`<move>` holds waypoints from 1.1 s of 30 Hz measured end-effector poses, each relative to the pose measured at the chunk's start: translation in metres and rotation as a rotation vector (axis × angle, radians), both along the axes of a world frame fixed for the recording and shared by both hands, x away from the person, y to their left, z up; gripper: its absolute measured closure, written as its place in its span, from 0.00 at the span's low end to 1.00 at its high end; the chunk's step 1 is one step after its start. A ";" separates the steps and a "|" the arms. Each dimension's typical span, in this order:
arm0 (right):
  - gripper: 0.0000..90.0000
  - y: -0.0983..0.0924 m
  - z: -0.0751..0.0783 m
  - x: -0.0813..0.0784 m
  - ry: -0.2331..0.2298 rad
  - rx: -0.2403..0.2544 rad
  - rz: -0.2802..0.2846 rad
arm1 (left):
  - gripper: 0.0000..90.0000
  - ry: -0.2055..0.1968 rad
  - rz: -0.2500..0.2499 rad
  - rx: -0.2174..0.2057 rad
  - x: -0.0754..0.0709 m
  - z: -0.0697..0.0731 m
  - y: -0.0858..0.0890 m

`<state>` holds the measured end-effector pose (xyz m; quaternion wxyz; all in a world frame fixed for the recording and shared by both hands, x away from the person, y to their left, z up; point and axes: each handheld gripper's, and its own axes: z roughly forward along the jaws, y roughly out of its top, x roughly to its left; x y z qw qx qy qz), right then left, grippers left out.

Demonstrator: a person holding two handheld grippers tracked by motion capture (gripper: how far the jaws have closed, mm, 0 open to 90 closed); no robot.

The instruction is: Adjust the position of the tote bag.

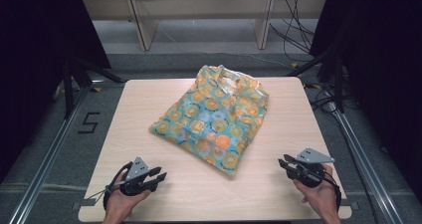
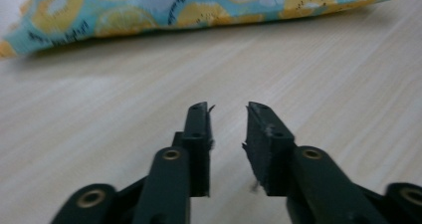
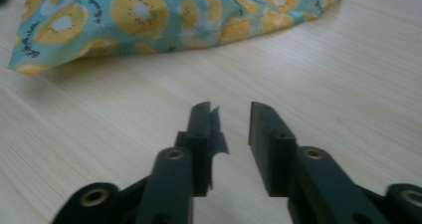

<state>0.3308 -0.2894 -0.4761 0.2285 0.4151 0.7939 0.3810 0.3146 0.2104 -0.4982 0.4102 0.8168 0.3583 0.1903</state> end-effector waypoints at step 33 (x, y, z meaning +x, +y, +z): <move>1.00 0.074 -0.007 0.137 -0.040 -0.090 0.105 | 0.98 -0.006 0.025 -0.011 0.084 -0.002 -0.057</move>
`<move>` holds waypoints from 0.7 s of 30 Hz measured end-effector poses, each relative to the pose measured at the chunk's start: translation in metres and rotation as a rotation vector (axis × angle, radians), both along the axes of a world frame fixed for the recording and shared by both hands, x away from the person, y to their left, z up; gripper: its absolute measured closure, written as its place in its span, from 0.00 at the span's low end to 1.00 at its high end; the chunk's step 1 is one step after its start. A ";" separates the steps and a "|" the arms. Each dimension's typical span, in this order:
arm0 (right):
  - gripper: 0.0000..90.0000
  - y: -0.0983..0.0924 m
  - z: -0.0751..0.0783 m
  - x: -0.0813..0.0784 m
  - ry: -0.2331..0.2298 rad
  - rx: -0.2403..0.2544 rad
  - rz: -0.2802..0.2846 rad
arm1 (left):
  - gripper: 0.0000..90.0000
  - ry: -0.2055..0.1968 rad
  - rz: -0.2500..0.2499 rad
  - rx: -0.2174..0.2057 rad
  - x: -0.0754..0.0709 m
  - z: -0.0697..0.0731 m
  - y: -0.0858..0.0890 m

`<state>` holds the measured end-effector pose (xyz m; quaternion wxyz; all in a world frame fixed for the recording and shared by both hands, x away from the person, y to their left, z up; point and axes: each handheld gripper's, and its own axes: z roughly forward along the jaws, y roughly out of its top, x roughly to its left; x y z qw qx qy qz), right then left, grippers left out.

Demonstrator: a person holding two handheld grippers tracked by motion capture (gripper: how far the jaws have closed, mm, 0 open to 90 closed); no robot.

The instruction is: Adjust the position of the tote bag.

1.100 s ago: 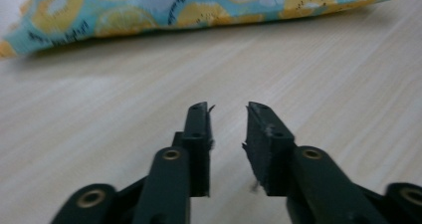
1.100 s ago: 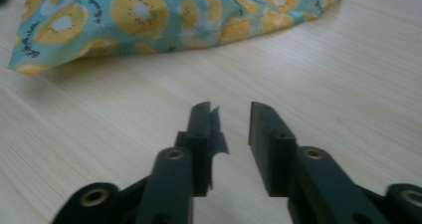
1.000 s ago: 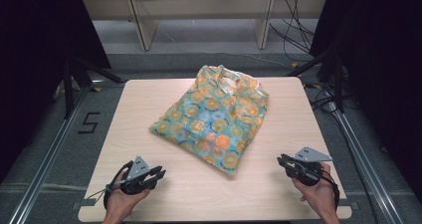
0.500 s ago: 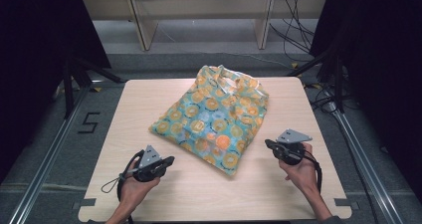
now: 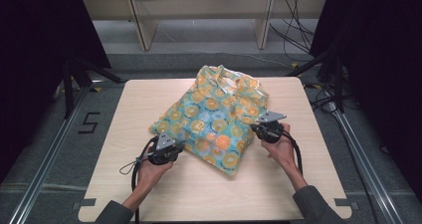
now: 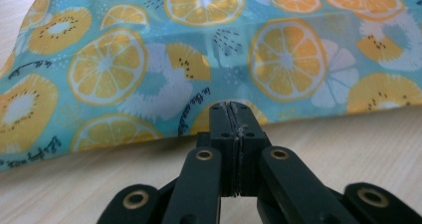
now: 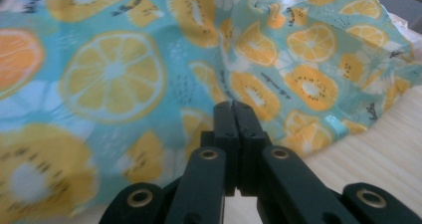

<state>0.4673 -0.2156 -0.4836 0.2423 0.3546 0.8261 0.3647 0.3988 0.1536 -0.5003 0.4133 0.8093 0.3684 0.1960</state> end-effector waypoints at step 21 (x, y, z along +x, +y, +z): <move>1.00 0.016 -0.024 0.006 0.165 -0.050 0.110 | 0.99 0.063 0.042 0.017 0.047 0.000 -0.020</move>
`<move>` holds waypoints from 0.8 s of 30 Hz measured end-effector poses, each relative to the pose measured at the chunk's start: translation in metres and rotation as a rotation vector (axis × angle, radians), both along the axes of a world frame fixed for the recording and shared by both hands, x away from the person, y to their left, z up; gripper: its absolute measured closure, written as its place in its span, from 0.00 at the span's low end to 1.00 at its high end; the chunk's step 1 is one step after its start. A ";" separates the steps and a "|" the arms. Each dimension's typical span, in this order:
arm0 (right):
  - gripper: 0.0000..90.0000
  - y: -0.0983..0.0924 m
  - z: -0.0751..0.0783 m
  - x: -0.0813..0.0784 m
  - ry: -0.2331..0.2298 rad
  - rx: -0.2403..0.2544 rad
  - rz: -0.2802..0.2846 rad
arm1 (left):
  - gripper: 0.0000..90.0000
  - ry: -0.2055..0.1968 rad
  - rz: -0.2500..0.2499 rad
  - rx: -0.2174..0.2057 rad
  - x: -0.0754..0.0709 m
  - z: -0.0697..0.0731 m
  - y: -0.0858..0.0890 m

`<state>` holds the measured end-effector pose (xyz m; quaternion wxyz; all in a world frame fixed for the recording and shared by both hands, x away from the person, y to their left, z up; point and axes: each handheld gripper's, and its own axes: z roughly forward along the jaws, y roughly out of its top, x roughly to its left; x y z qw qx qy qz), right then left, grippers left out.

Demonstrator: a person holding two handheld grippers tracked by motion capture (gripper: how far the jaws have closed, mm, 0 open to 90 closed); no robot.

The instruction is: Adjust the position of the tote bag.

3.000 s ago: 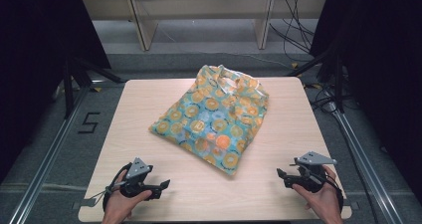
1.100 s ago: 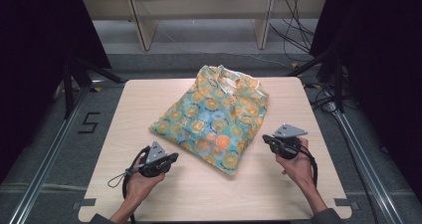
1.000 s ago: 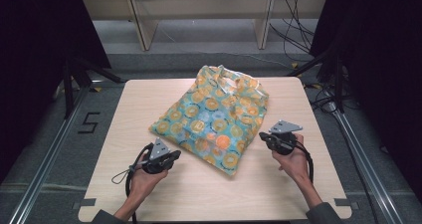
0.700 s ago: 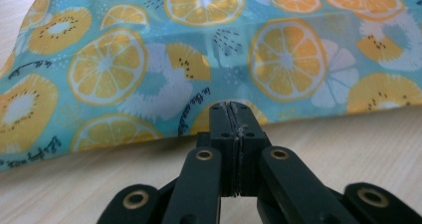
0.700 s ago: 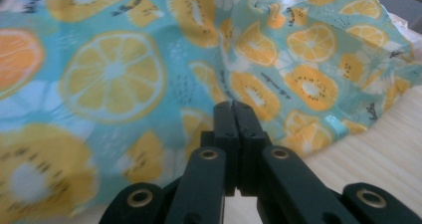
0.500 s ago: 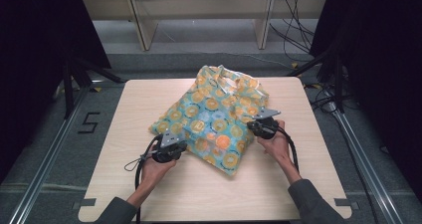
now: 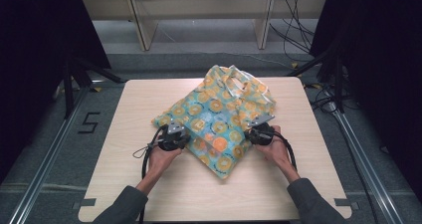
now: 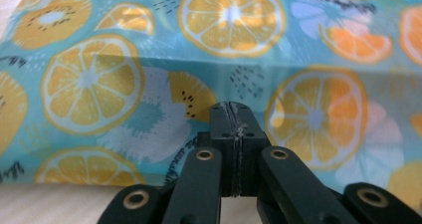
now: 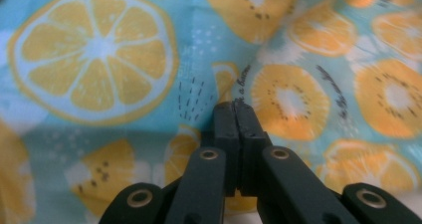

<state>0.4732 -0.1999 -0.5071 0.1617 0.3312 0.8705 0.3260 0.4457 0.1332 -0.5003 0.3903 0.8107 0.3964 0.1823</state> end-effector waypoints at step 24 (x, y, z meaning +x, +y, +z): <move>1.00 0.070 0.017 -0.081 0.001 0.001 0.211 | 0.95 0.035 0.027 0.020 0.051 0.021 0.016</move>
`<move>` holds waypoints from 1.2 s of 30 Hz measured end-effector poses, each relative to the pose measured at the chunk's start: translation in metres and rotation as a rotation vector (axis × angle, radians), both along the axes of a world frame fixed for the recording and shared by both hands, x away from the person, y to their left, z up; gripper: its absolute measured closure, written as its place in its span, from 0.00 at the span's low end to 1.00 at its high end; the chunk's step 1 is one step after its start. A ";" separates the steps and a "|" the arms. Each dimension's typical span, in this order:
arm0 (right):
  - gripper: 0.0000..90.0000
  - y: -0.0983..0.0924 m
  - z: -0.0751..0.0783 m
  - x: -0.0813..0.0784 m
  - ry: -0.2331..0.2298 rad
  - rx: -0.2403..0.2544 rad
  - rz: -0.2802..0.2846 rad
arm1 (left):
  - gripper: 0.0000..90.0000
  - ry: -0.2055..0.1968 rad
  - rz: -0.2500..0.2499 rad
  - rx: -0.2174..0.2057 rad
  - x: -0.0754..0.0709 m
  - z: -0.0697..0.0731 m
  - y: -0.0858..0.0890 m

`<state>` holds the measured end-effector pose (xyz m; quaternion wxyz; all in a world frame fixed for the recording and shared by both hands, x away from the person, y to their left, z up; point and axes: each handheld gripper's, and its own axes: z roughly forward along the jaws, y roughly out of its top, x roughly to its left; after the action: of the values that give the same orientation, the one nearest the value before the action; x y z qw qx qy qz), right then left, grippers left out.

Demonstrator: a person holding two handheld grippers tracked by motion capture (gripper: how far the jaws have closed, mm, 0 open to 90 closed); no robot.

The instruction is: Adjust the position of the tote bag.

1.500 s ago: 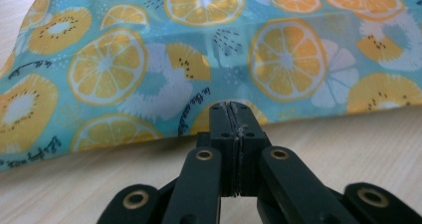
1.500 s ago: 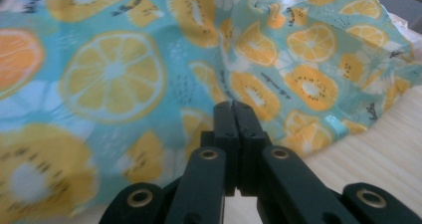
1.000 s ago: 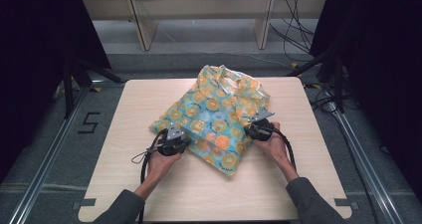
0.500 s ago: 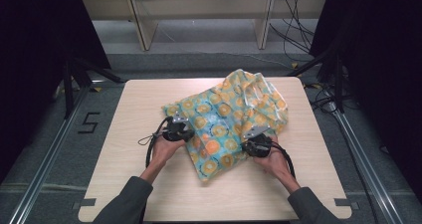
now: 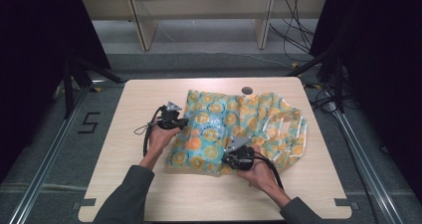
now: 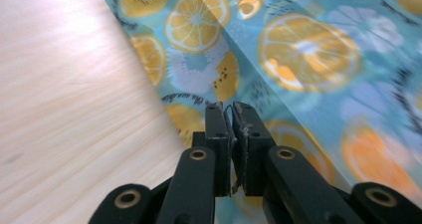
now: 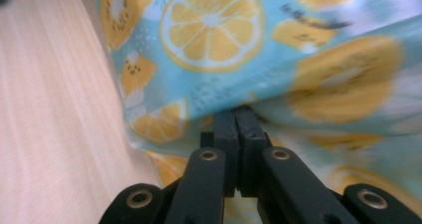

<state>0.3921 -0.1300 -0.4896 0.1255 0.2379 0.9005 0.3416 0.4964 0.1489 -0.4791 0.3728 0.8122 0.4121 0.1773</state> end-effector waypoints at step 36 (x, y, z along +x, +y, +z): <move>1.00 -0.092 -0.006 -0.009 0.080 -0.109 -0.186 | 0.99 0.019 -0.188 -0.067 -0.121 -0.020 -0.037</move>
<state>0.3836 -0.2221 -0.4959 0.1335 0.3267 0.8960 0.2695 0.3758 0.1123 -0.4990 0.4109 0.8361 0.3430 0.1200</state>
